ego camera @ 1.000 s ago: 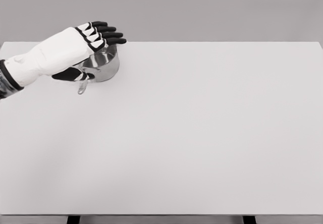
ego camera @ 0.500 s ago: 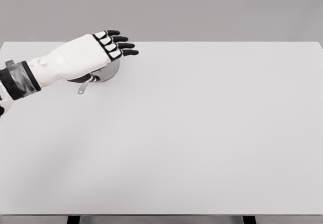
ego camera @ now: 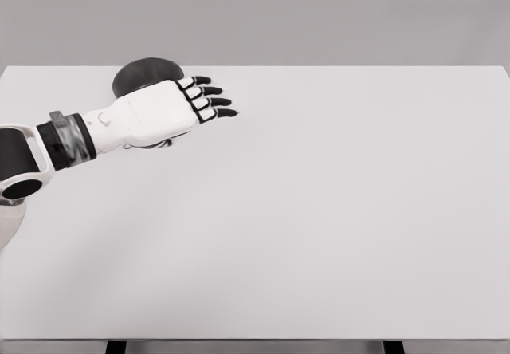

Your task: Rotate pot handle

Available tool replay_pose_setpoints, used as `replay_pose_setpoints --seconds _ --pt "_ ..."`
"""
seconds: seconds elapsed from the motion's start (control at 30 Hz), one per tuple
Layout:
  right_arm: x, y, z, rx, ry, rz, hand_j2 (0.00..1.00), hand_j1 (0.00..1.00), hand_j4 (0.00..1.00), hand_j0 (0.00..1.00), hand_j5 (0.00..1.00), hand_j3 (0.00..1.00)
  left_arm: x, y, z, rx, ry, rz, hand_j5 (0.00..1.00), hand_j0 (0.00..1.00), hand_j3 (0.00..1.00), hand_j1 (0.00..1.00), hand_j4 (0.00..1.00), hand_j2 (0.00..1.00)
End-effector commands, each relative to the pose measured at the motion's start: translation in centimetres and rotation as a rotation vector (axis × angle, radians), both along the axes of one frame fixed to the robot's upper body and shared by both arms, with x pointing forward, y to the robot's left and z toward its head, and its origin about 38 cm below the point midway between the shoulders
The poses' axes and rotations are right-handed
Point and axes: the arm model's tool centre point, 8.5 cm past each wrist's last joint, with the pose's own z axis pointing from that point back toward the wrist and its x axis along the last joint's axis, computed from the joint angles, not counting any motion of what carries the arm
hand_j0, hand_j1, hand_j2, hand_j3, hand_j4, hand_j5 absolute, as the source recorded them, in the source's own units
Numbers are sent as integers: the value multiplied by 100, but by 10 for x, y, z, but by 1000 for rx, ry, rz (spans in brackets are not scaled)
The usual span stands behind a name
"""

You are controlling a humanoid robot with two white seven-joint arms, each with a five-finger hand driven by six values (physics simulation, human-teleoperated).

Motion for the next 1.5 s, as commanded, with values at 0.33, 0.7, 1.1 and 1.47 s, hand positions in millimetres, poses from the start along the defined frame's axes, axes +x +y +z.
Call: replay_pose_setpoints --seconds 0.33,0.7,1.1,1.47 --pt "0 0 0 0 0 0 100 100 100 100 100 100 7 10 -6 87 -28 62 100 100 100 100 100 100" --pt "0 0 0 0 0 0 100 100 100 100 100 100 14 26 -20 148 3 109 100 100 100 100 100 100" --pt "0 0 0 0 0 0 100 100 100 100 100 100 17 48 -21 201 12 149 100 100 100 100 100 100" --pt "0 0 0 0 0 0 100 100 100 100 100 100 18 64 -22 231 20 180 100 100 100 100 100 100"
